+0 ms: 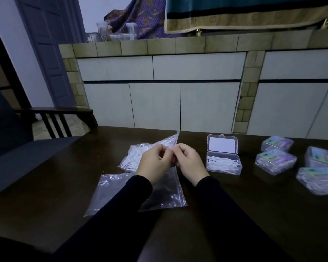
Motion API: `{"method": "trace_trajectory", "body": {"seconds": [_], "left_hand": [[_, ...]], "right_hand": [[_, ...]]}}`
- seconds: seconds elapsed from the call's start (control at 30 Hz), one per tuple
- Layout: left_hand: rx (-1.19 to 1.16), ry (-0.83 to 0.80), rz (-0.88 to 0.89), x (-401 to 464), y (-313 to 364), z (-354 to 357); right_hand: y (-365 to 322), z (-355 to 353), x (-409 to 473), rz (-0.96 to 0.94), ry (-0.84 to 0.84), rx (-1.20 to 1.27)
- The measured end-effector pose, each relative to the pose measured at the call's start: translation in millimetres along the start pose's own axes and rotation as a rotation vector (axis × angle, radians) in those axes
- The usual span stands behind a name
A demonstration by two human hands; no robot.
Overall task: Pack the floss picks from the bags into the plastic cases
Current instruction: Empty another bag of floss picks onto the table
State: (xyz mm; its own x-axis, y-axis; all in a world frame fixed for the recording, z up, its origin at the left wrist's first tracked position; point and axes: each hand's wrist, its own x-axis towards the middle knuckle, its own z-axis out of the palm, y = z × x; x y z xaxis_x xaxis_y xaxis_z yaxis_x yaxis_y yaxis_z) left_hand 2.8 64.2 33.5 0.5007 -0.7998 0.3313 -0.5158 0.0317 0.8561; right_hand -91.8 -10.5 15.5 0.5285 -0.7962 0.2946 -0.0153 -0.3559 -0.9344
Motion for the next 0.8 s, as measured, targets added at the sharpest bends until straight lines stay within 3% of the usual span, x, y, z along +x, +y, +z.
{"method": "trace_trajectory", "body": {"seconds": [0.07,0.17,0.37,0.6,0.8], "left_hand": [[0.101,-0.008,0.069,0.7,1.9,0.1],[0.074,0.005,0.07,0.8,2.7,2.7],[-0.18,0.301,-0.044,13.2,1.3,-11.2],[-0.046,0.19,0.099,1.9,17.2,-3.5],[0.029,0.307,0.086,5.0,20.3,-8.1]], "right_hand": [[-1.6,-1.3,-0.9,-0.033,0.004,0.02],[-3.0,-1.4,-1.5,-0.044,-0.01,0.0],[-0.5,-18.4,-1.2,-0.012,0.214,-0.09],[5.6,-23.2,-1.3,0.02,0.136,-0.252],[15.0,-40.2,0.5,0.124,0.166,-0.258]]}}
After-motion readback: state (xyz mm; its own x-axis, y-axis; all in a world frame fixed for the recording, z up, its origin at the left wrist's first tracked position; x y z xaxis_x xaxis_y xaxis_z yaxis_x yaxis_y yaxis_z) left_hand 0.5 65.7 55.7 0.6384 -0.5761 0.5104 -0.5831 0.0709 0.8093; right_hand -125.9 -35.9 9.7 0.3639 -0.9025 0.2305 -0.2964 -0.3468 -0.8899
